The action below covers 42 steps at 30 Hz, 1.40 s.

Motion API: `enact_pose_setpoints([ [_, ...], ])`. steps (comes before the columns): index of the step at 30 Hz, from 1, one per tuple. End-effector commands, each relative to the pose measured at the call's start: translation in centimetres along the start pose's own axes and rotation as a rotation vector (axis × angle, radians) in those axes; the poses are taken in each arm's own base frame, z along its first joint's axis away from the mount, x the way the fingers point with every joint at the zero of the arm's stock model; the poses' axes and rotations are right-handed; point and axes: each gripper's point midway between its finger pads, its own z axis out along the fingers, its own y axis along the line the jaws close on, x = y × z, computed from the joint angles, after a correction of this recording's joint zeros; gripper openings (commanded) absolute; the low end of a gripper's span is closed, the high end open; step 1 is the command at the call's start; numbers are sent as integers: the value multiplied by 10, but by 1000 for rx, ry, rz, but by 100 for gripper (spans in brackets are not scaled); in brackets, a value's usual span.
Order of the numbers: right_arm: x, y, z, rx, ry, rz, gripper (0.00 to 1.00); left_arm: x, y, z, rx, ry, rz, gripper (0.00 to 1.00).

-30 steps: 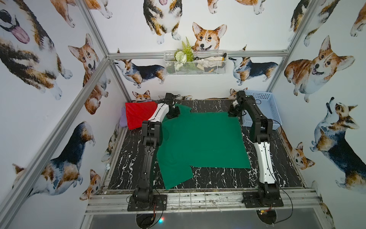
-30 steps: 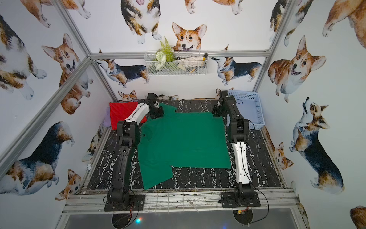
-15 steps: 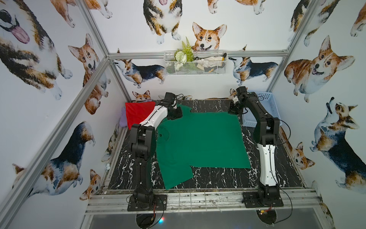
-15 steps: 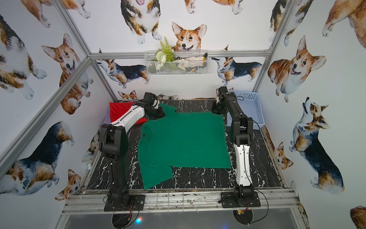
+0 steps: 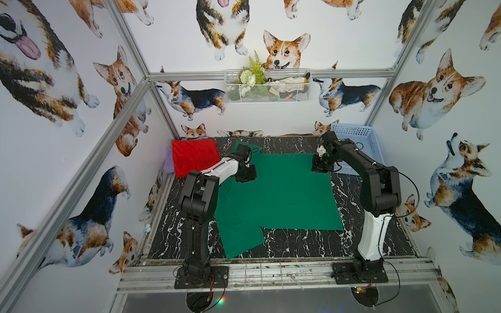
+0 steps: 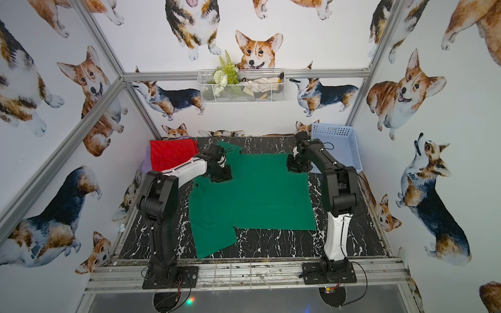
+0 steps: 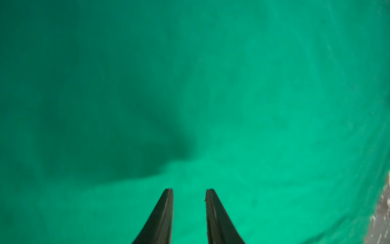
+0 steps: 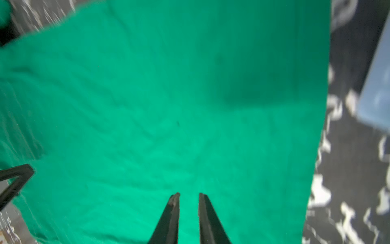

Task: Fold and stack t-shirts
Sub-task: Flatten out the T-shirt at the center of the board, then fold the T-shirt.

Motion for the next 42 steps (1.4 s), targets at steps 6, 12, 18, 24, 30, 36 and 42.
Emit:
enact_pose_setpoints([
  [6,77,-11,14,-135,-1,104,31,83,18,-31,-120,-54,-21,37],
  [12,116,-27,-1,-127,-26,124,37,141,38,-60,-176,-76,-26,39],
  [18,144,-45,-18,-84,-67,153,42,185,55,-86,-148,-114,-86,41],
  [24,152,-57,-27,-25,-73,171,45,217,62,-99,-281,-108,-16,42],
  [30,158,-76,-27,35,-69,215,46,247,55,-103,-373,-50,70,43],
  [36,166,-92,-21,54,-49,273,46,279,60,-100,-453,-3,110,43],
  [42,175,-98,-22,75,-34,277,46,301,74,-98,-482,12,82,41],
])
